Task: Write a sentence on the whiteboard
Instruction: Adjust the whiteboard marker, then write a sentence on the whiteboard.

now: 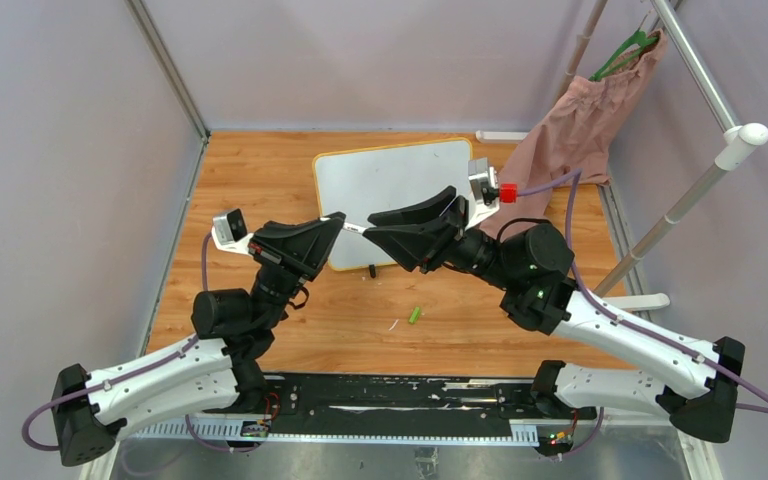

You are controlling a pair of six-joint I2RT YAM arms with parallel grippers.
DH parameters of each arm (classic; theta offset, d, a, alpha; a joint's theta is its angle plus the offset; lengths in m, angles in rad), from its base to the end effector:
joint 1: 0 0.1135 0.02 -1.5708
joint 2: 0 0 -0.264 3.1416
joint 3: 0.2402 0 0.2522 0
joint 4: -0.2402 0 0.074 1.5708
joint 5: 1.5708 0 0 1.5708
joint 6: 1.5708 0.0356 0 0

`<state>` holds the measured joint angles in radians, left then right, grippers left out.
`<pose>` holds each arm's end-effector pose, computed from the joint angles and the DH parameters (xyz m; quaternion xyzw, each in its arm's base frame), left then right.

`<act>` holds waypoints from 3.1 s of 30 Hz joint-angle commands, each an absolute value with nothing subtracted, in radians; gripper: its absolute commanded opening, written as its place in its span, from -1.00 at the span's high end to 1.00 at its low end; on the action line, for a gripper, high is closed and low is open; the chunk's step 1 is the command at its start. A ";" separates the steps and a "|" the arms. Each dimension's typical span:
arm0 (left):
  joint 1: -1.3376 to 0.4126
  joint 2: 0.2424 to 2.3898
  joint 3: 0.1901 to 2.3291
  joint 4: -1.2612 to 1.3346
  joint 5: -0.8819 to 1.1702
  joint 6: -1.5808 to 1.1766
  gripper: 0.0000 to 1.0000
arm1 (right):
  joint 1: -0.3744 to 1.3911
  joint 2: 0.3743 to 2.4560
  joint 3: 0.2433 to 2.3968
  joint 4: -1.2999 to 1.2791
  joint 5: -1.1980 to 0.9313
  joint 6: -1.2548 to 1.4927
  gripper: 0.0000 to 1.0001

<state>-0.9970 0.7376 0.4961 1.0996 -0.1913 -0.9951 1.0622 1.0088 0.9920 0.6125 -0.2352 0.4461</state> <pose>0.0861 -0.1207 0.3731 -0.0892 0.3473 -0.7649 0.5351 0.0975 0.1920 0.4537 -0.2398 0.4119 0.6408 0.6019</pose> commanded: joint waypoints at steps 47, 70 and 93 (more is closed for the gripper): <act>-1.000 0.652 0.498 0.983 -0.228 -0.932 -0.45 | 1.074 0.945 1.039 0.447 -0.182 0.381 1.00; -0.710 0.684 0.886 -0.403 -0.287 -0.198 -0.94 | 1.074 0.787 1.040 -0.375 0.367 0.163 1.00; -0.031 0.967 0.498 0.503 0.538 -0.842 -0.94 | 1.074 0.926 0.951 -0.099 0.227 0.130 1.00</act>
